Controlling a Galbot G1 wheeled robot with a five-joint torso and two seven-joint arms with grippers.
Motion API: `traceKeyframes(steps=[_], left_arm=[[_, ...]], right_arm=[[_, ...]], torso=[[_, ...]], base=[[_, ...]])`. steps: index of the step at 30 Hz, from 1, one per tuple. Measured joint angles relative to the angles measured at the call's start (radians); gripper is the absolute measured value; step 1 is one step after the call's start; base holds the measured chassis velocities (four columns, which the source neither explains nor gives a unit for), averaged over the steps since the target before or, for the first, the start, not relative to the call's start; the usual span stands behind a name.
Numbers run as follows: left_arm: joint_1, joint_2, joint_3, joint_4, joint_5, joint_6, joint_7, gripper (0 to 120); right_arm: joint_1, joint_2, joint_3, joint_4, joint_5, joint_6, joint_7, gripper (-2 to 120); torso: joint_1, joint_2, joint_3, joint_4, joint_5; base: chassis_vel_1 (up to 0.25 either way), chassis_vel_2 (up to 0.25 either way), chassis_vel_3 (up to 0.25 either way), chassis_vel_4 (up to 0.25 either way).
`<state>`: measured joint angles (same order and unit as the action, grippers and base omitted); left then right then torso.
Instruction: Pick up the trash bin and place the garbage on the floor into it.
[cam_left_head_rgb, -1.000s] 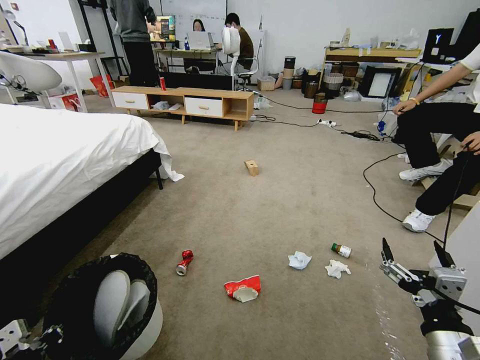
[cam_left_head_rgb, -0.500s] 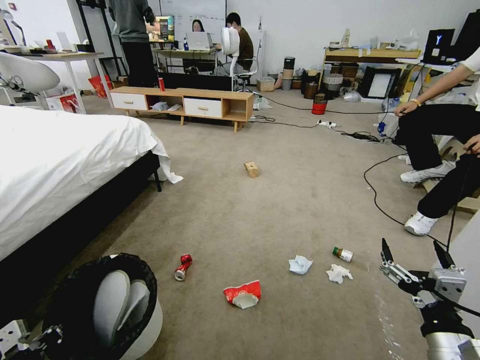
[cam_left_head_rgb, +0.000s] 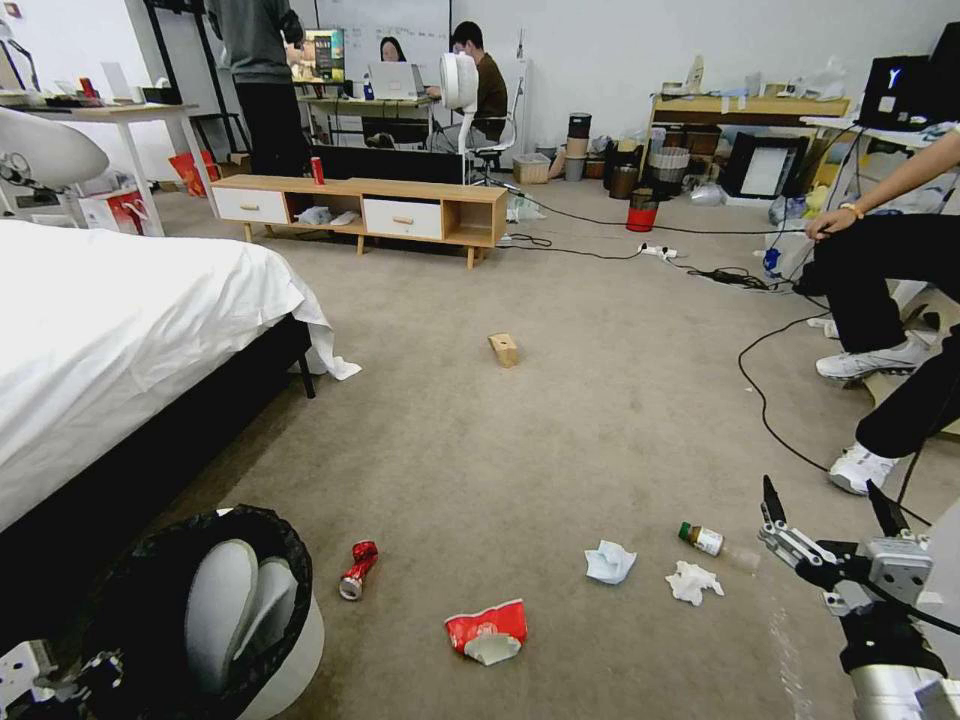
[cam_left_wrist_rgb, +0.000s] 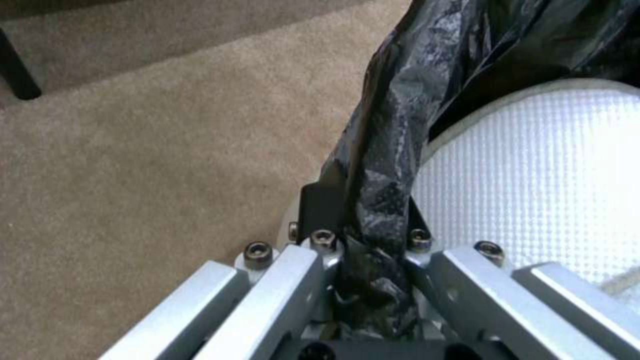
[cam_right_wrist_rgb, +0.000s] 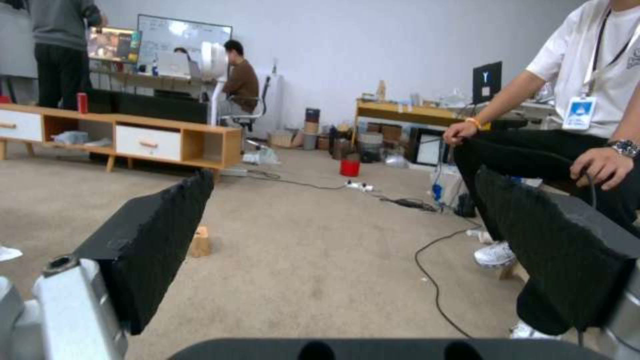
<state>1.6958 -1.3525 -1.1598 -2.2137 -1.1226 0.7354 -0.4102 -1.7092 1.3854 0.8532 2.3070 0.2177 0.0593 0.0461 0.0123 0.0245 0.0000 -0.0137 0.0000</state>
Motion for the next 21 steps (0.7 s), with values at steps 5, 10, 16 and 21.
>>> traceKeyframes(steps=[5, 10, 16, 21], left_arm=[[0.001, 0.001, -0.001, -0.001, -0.002, 0.0, 0.0, 2], [0.002, 0.002, -0.004, -0.002, -0.002, 0.0, 0.0, 2], [0.005, 0.007, -0.005, -0.002, -0.003, 0.0, 0.0, 2], [0.01, 0.008, -0.003, -0.006, -0.003, 0.0, 0.002, 2]], right_arm=[[0.001, -0.002, -0.001, 0.001, -0.002, 0.0, -0.003, 100], [0.003, -0.006, 0.0, 0.002, -0.005, 0.0, -0.007, 100], [0.002, -0.029, -0.002, 0.004, -0.015, -0.032, 0.001, 100], [0.009, -0.087, -0.015, 0.012, 0.033, -0.157, 0.03, 100]], torso=[[0.0, 0.0, 0.0, -0.0001, 0.0], [0.0, 0.0, 0.0, -0.0001, 0.0], [0.0, 0.0, 0.0, -0.0001, 0.0], [0.0, 0.0, 0.0, -0.0001, 0.0001]], base=[[0.0, 0.0, 0.0, 0.0], [0.0, 0.0, 0.0, 0.0], [0.0, 0.0, 0.0, 0.0], [0.0, 0.0, 0.0, 0.0]])
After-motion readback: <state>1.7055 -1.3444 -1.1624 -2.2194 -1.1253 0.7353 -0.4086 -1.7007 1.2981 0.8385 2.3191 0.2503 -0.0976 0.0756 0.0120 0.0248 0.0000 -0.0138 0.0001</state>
